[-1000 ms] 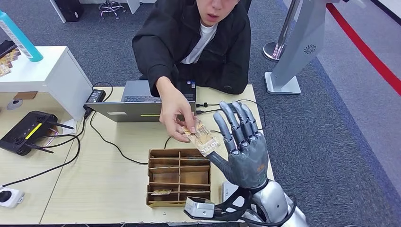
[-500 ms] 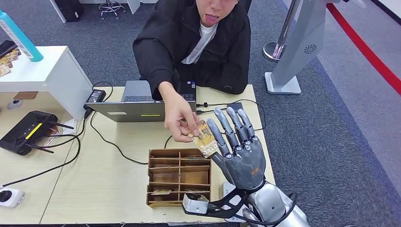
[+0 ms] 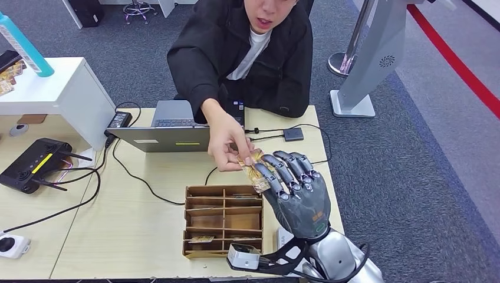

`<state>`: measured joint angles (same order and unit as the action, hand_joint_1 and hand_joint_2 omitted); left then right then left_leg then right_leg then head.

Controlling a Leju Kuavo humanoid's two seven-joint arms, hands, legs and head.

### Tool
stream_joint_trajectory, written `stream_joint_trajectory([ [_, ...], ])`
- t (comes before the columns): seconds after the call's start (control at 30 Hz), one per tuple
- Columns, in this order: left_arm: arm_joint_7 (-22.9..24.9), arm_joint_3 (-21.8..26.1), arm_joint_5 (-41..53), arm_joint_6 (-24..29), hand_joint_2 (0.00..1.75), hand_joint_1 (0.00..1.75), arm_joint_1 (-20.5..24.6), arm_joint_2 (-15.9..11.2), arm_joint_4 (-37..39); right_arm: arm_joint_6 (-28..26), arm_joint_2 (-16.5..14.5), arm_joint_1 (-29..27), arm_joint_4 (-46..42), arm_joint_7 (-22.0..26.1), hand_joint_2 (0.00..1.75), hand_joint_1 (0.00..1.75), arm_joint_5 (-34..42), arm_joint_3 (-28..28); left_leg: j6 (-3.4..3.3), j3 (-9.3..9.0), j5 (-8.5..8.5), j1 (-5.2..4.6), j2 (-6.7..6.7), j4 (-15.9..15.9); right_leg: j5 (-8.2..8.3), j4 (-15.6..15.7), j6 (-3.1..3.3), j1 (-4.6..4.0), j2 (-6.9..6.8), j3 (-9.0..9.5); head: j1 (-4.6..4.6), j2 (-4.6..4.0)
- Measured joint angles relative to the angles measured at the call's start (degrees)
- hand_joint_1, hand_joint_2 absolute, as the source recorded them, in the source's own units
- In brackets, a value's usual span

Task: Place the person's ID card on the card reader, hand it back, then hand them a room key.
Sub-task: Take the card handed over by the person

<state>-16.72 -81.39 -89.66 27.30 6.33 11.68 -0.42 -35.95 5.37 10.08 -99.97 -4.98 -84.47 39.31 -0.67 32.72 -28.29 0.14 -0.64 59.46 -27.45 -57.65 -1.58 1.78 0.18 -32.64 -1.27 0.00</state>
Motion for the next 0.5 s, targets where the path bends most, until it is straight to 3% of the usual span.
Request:
stream_joint_trajectory([
  [0.5,0.4,0.0,0.0,0.4,0.0,0.0,0.1,-0.3,0.0,-0.3,0.0,-1.1,-0.5,3.1,1.75,1.75,6.3,0.2,0.0,0.0,0.0,0.0,0.0,0.0,0.0,0.0,0.0,0.0,0.0,0.0,-0.01,0.0],
])
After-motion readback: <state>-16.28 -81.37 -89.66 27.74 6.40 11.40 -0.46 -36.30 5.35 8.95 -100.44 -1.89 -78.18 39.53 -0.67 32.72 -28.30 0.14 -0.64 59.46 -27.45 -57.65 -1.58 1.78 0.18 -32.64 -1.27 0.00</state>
